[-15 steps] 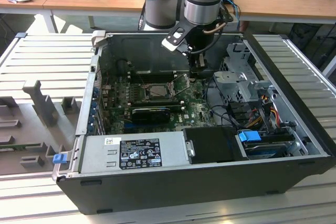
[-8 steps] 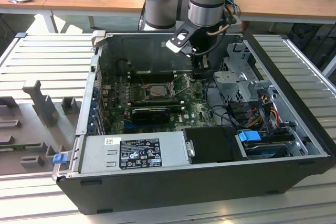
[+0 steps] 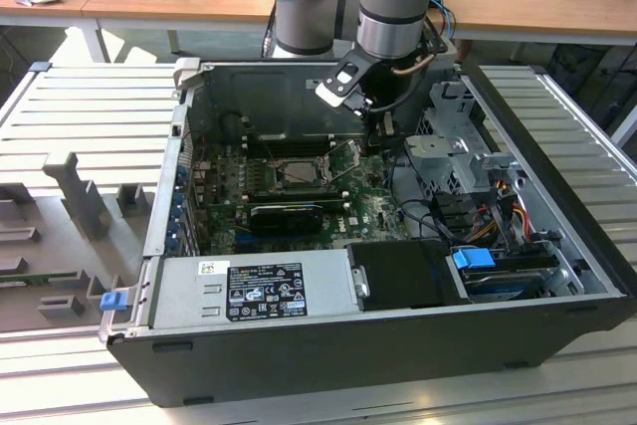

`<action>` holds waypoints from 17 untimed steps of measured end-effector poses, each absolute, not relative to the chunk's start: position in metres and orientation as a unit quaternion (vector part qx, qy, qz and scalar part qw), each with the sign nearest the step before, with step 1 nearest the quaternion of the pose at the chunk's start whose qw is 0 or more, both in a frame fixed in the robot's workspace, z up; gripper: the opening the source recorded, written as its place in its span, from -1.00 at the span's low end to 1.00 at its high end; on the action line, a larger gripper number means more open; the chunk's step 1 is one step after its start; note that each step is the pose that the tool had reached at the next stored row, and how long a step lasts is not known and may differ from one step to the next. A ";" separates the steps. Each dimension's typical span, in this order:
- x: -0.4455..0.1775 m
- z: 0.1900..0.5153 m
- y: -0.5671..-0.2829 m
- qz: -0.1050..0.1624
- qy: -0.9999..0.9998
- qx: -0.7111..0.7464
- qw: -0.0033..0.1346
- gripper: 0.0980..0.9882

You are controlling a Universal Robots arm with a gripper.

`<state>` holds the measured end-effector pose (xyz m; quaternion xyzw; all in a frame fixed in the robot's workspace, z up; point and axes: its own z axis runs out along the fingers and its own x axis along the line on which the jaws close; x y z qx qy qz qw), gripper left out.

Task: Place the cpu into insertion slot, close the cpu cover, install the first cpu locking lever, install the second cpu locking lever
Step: 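Close the cpu cover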

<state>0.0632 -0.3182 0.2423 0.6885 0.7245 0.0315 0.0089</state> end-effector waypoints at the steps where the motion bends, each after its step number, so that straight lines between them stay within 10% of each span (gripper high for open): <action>1: 0.063 0.242 -0.318 0.031 0.724 0.689 0.008 -0.98; 17: 0.039 0.243 -0.318 0.030 0.725 0.689 0.007 -0.98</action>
